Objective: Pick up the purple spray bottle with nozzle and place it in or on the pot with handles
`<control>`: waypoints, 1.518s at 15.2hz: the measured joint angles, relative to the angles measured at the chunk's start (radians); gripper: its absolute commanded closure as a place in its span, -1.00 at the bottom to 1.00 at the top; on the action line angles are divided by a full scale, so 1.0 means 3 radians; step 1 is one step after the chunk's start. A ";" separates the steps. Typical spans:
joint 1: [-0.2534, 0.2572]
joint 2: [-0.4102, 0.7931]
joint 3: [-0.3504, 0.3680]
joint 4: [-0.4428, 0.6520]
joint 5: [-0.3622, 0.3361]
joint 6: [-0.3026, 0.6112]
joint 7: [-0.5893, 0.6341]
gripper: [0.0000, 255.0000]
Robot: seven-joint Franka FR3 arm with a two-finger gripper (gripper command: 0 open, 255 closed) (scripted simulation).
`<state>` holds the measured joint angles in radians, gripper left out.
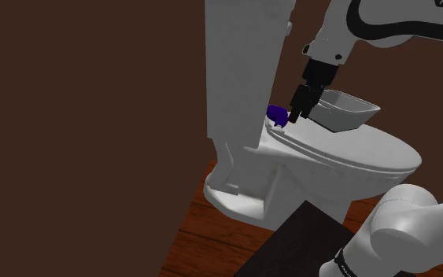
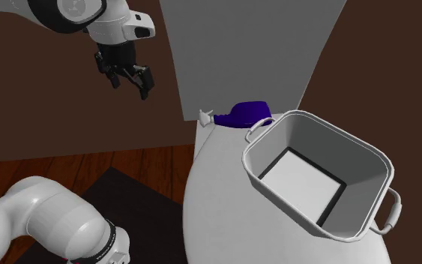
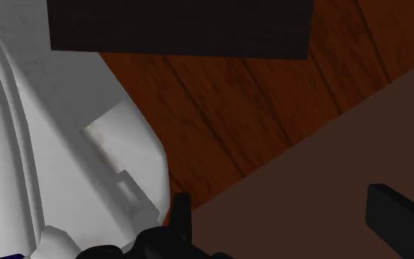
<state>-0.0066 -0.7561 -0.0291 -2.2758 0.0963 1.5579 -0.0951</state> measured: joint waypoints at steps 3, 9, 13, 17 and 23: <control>-0.0059 0.0099 -0.0003 -0.0003 -0.0017 0.0110 0.0084 -1.00; -0.0323 0.0602 -0.0024 0.0100 -0.0101 0.0556 0.0511 -1.00; -0.0508 0.0913 -0.0079 0.0186 -0.0176 0.0810 0.0791 -1.00; -0.0697 0.1132 -0.0054 0.0365 0.0084 0.0413 0.1003 -1.00; -0.1062 0.1760 -0.0125 0.0562 -0.0300 0.0957 0.1489 -1.00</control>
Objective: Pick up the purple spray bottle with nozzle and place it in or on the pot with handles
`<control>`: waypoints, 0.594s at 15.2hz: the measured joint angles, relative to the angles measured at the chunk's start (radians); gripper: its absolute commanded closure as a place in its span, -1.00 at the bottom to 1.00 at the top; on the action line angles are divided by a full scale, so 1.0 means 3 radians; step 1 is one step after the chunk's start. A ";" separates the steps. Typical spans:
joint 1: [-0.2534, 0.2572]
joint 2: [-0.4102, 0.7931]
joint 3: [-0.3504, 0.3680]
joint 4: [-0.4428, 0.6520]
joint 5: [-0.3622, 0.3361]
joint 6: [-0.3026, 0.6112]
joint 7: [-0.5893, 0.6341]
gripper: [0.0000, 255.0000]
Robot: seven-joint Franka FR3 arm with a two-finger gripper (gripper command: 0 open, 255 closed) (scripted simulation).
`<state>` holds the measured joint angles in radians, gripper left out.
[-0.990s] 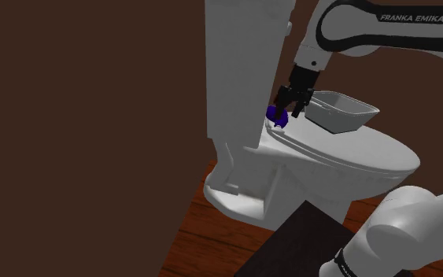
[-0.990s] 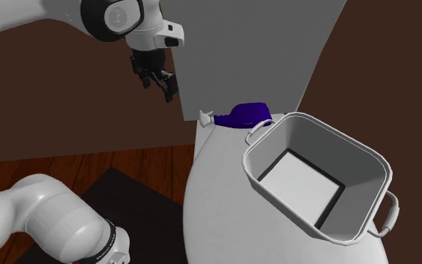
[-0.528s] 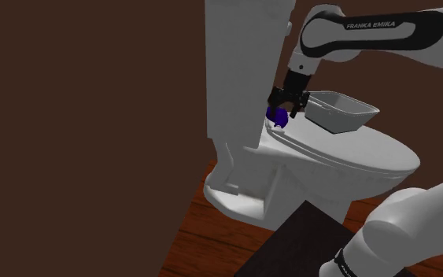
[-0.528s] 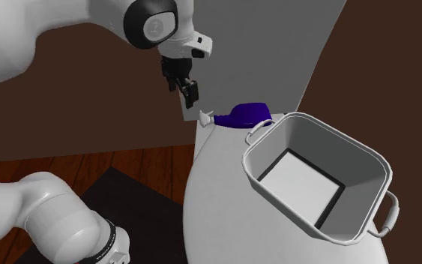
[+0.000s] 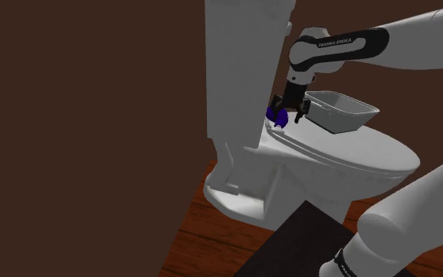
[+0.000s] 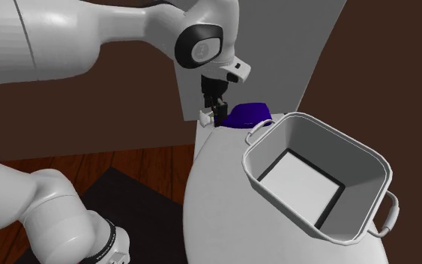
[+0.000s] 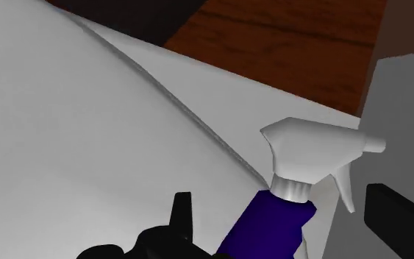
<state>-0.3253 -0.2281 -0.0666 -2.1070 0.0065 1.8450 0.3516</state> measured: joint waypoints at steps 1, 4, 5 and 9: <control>-0.0041 0.0071 -0.0025 0.0028 -0.0024 0.0198 0.0076 -1.00; -0.0087 0.0139 -0.0050 0.0010 -0.0049 0.0495 0.0199 -1.00; -0.0092 0.0162 -0.0055 0.0000 -0.0050 0.0543 0.0204 -1.00; -0.0098 0.0218 -0.0064 -0.0099 -0.0050 0.0737 0.0223 -1.00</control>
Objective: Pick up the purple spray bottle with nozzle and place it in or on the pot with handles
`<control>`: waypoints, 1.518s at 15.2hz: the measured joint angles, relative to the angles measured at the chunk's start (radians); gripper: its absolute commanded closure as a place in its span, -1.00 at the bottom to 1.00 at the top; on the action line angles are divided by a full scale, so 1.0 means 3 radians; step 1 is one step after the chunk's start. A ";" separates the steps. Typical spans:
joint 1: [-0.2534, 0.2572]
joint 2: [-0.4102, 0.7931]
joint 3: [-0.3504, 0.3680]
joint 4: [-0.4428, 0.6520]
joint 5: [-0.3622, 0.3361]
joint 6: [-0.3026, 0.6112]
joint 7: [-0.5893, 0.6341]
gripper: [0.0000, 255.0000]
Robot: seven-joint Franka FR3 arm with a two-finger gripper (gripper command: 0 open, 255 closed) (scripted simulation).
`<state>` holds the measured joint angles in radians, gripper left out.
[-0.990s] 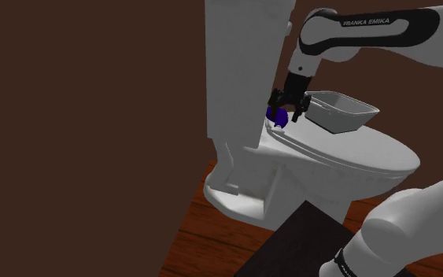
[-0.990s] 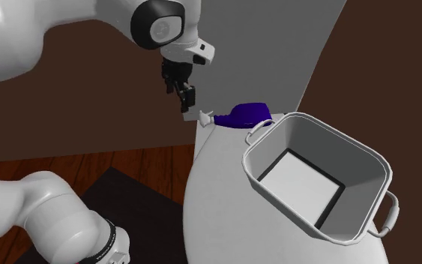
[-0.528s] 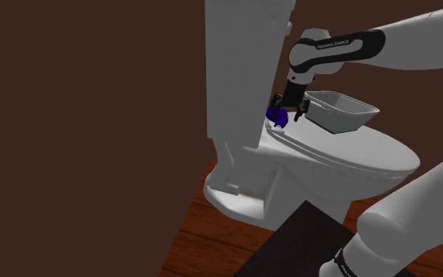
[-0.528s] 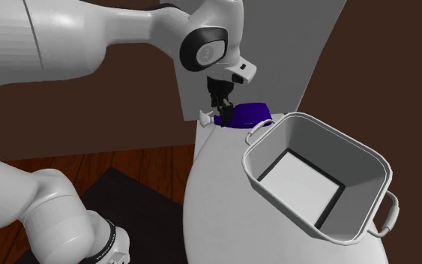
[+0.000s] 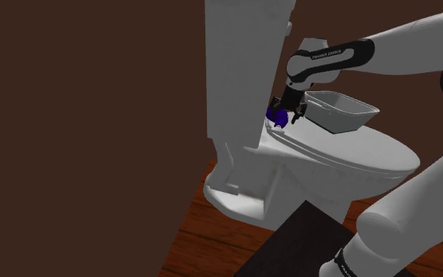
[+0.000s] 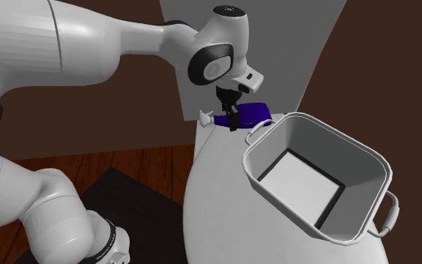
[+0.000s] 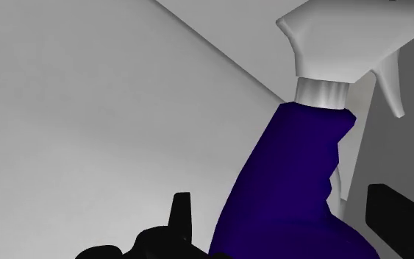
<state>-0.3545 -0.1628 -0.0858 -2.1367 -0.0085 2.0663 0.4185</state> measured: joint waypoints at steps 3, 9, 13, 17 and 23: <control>0.0003 0.0021 0.0000 -0.0052 0.0002 0.0060 -0.0010 -1.00; 0.0007 0.0028 0.0001 -0.0051 0.0002 0.0062 -0.0007 1.00; 0.0006 0.0031 0.0000 -0.0050 0.0003 0.0058 -0.0005 1.00; 0.0006 0.0031 0.0000 -0.0051 0.0002 0.0058 -0.0004 1.00; 0.0008 -0.0009 0.0001 0.0062 -0.0003 -0.0104 -0.0004 1.00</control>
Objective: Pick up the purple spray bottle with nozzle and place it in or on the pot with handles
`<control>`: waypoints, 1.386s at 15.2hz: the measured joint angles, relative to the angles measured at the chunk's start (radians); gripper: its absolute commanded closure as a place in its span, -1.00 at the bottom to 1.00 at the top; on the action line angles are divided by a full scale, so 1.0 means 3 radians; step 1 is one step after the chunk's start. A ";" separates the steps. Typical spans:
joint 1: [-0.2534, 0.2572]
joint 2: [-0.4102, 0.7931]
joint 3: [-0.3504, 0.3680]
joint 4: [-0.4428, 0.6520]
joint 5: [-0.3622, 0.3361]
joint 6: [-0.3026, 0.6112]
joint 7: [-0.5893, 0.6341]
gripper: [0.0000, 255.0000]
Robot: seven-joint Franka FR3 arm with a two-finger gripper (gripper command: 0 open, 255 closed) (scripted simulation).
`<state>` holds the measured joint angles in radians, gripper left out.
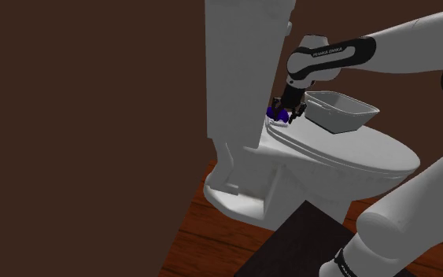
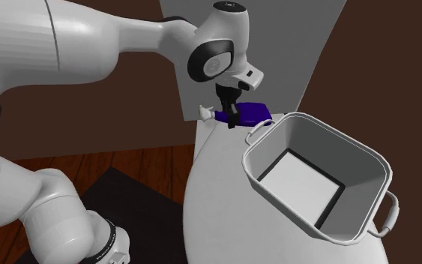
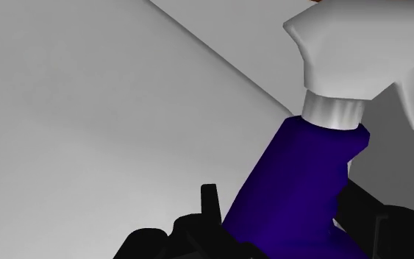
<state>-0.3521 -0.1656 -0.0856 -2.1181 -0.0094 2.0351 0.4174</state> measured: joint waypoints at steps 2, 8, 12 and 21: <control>0.0001 -0.0010 0.0000 0.0090 -0.0002 -0.0102 0.0004 1.00; 0.0003 -0.0048 -0.0001 0.0312 -0.0003 -0.0358 -0.0002 1.00; 0.0004 -0.0043 -0.0004 0.0504 -0.0003 -0.0545 -0.0003 1.00; 0.0011 -0.0032 -0.0001 0.0929 0.0000 -0.0955 0.0000 1.00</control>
<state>-0.3489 -0.1751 -0.0858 -1.8395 -0.0095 1.7486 0.4174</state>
